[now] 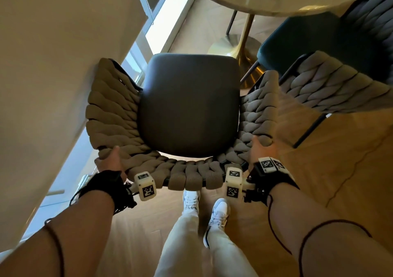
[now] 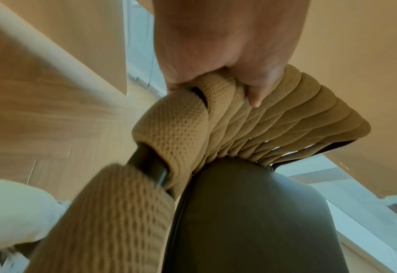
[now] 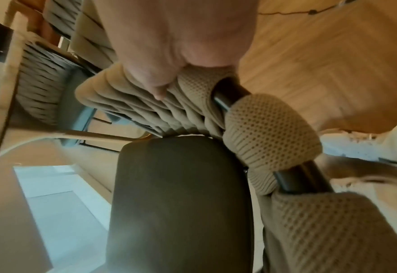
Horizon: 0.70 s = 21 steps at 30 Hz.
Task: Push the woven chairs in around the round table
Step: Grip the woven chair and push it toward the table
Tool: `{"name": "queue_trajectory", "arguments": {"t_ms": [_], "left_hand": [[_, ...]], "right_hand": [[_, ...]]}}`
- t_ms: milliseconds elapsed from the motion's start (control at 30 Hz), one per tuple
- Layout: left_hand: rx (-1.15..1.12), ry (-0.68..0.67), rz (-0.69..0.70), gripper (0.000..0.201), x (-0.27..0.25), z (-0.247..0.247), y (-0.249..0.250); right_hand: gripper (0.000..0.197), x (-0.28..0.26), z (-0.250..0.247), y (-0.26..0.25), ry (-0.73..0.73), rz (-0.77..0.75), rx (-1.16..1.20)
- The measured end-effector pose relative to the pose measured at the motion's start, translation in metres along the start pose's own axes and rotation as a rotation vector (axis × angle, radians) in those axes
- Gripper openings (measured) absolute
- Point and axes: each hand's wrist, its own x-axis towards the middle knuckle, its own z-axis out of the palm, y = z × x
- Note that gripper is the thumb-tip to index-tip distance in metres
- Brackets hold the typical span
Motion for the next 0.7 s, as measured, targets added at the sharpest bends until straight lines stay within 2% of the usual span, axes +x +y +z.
{"name": "queue_trajectory", "arguments": {"t_ms": [133,267,500,600,700], "left_hand": [[-0.008,0.07,0.08,0.059,0.008,-0.003,-0.002],[0.011,0.058,0.142,0.052,0.012,-0.004,0.005],[0.051,0.01,0.237,0.065,0.044,0.002,0.041],[0.069,0.003,0.254,0.074,0.065,0.007,0.053],[0.089,-0.008,0.272,0.07,0.088,0.006,0.06]], "right_hand": [[0.061,-0.003,0.004,0.003,0.033,-0.004,0.013],[0.059,-0.007,0.008,-0.002,0.056,-0.004,0.007],[0.069,-0.02,0.033,-0.022,0.136,0.016,-0.095],[0.069,-0.02,0.044,-0.029,0.159,0.022,-0.036],[0.062,-0.027,0.054,-0.038,0.168,0.064,0.109]]}}
